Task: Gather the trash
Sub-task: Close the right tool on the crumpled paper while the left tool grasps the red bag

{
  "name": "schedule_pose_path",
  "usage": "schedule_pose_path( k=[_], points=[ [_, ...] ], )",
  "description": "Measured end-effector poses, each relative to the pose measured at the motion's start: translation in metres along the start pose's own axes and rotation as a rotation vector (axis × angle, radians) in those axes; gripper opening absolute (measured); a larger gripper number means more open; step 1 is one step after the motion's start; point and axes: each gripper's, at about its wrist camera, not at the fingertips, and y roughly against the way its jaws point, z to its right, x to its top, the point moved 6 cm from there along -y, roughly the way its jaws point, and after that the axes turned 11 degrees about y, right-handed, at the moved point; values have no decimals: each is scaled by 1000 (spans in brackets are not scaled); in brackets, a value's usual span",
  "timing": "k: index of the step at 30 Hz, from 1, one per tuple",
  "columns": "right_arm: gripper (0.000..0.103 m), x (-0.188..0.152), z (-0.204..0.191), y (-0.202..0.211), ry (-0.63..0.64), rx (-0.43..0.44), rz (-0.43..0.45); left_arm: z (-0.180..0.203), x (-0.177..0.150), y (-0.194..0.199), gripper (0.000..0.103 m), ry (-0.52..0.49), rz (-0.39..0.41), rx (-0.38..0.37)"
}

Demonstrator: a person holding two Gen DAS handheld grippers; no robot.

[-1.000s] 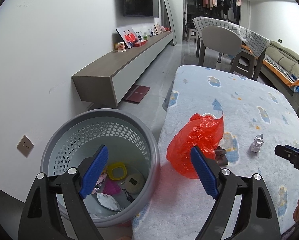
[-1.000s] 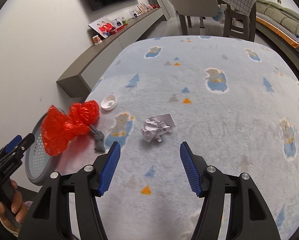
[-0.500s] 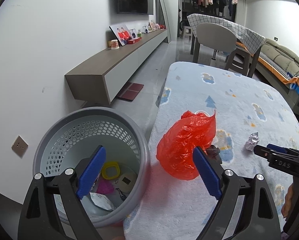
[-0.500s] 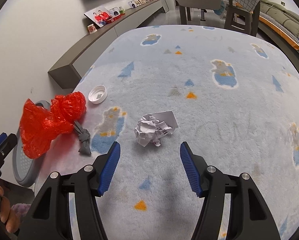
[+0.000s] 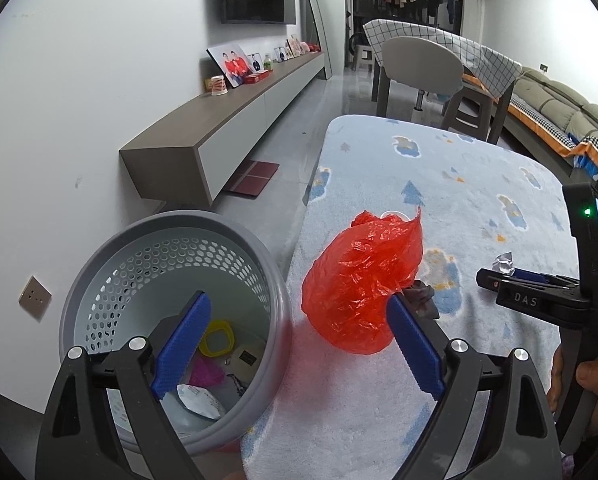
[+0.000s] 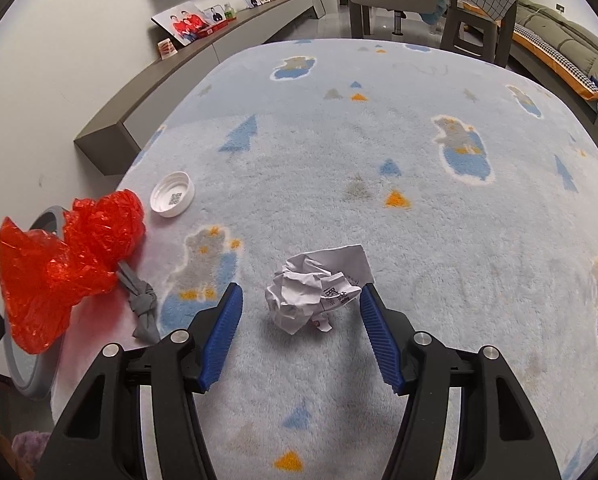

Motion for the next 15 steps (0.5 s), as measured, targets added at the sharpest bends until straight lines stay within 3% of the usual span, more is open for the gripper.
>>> schedule_pose_path(
  k=[2, 15],
  points=[
    [42, 0, -1, -3, -2, 4, -10, -1, 0, 0, 88, 1, -2, 1],
    [37, 6, -3, 26, -53, 77, 48, 7, -6, -4, 90, -22, -14, -24]
  ],
)
